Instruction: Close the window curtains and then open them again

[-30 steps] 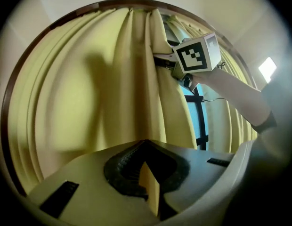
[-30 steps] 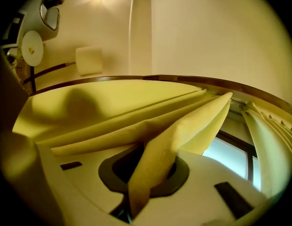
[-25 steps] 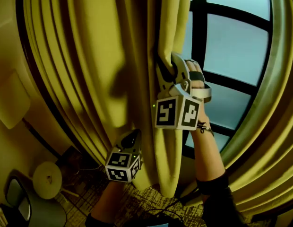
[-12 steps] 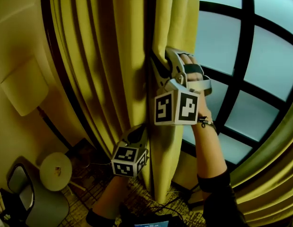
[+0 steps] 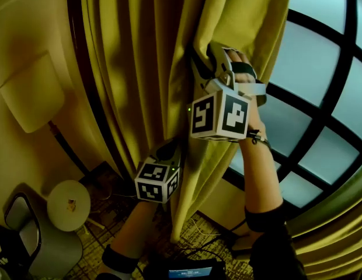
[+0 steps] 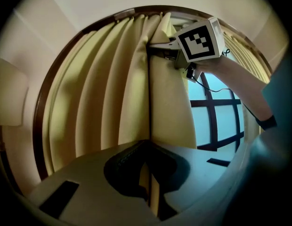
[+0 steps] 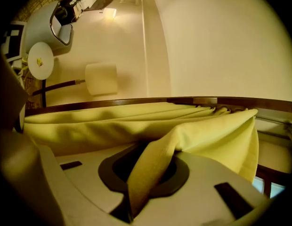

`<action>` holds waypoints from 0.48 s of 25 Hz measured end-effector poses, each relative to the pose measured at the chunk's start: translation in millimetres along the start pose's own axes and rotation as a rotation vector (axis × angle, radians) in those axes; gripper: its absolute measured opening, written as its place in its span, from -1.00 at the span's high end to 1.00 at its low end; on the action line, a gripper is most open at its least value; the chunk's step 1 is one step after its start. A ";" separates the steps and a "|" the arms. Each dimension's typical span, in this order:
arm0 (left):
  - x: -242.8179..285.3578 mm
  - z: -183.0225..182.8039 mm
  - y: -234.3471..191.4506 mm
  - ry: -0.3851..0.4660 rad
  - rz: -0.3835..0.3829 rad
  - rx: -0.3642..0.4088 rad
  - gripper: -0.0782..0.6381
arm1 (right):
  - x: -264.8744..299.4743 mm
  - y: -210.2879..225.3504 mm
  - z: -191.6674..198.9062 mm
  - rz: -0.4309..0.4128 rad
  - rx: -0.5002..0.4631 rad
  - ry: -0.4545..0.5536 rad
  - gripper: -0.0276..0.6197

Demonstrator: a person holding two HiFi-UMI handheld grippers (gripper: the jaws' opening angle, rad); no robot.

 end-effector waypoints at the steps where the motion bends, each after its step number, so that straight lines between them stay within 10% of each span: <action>1: -3.3 -2.0 -4.8 0.003 0.004 -0.008 0.77 | 3.0 -2.1 -4.2 -0.007 -0.012 -0.009 0.74; 12: -8.1 -7.7 -75.5 -0.040 -0.002 -0.024 0.77 | 54.7 -51.9 -44.4 -0.064 -0.048 -0.018 0.74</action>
Point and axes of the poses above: the fingertips, and each gripper's own axes: x forward along the fingers, y to its right, z out of its underside, the point moved 5 cm from there along -x, backward along the fingers, and after that the axes turned 12 degrees about z, right-handed, at the moved point
